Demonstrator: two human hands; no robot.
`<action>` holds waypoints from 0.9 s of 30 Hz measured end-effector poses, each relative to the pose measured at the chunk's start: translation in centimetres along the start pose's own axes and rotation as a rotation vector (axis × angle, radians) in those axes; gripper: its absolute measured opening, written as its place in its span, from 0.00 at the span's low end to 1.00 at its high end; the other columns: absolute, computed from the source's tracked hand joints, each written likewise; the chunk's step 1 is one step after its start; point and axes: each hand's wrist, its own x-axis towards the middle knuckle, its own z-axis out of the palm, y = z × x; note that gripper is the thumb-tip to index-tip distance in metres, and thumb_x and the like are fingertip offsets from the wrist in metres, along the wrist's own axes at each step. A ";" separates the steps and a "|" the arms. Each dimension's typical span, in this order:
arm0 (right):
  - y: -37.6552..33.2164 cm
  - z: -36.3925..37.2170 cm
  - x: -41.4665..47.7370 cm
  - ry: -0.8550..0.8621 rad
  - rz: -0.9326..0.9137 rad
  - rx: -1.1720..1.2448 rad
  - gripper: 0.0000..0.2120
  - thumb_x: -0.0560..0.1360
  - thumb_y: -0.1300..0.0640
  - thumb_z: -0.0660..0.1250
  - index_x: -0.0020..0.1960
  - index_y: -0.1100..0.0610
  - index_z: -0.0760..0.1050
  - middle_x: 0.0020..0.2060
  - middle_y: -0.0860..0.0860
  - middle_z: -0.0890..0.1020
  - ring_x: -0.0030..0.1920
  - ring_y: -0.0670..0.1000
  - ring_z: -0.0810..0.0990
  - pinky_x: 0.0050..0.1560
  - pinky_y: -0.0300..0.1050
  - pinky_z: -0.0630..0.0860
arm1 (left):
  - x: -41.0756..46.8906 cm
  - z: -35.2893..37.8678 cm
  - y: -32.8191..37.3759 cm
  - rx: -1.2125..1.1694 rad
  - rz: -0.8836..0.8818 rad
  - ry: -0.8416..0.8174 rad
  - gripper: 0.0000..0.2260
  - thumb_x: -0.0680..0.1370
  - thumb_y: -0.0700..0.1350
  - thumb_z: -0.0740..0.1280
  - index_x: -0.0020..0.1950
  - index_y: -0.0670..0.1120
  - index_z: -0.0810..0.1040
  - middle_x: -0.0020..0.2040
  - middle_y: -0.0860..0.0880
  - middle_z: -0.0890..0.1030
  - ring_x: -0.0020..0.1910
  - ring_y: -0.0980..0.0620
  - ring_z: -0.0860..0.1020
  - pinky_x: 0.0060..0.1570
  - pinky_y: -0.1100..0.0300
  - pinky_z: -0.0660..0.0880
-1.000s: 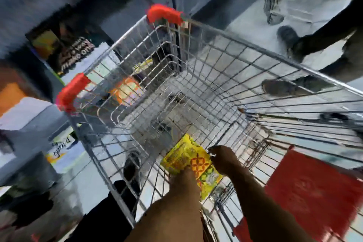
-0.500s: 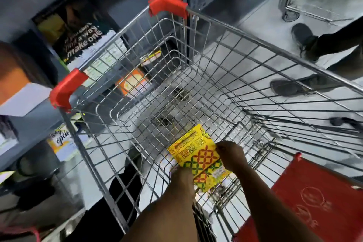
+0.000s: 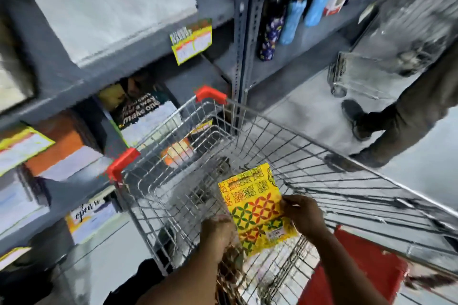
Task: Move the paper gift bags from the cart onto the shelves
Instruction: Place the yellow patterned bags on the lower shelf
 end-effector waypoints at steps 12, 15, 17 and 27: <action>-11.6 -4.1 -5.0 -0.041 -0.235 0.552 0.06 0.74 0.68 0.66 0.43 0.64 0.82 0.35 0.55 0.84 0.36 0.52 0.82 0.36 0.42 0.79 | -7.9 -8.2 10.2 0.050 0.564 -0.207 0.04 0.72 0.36 0.71 0.43 0.44 0.79 0.43 0.46 0.84 0.40 0.51 0.82 0.43 0.58 0.80; -13.1 -4.8 -5.7 -0.074 -0.277 0.615 0.13 0.71 0.58 0.71 0.49 0.67 0.81 0.42 0.62 0.84 0.41 0.56 0.83 0.41 0.45 0.81 | -9.1 -9.2 11.6 0.030 0.641 -0.225 0.04 0.72 0.37 0.72 0.43 0.45 0.80 0.40 0.49 0.84 0.38 0.53 0.82 0.36 0.62 0.78; -13.9 -5.1 -5.8 -0.068 -0.275 0.625 0.18 0.68 0.53 0.74 0.49 0.67 0.81 0.44 0.64 0.84 0.41 0.57 0.83 0.42 0.47 0.82 | -9.6 -9.6 12.3 0.019 0.678 -0.221 0.04 0.72 0.37 0.72 0.43 0.46 0.80 0.38 0.50 0.84 0.37 0.53 0.82 0.34 0.63 0.77; -22.4 -3.1 -8.0 -0.200 -0.429 0.533 0.13 0.69 0.51 0.72 0.46 0.61 0.83 0.43 0.59 0.86 0.46 0.60 0.84 0.50 0.54 0.82 | -12.9 -15.6 13.2 -0.241 0.811 -0.141 0.02 0.72 0.34 0.71 0.43 0.39 0.79 0.28 0.52 0.80 0.24 0.58 0.75 0.26 0.65 0.72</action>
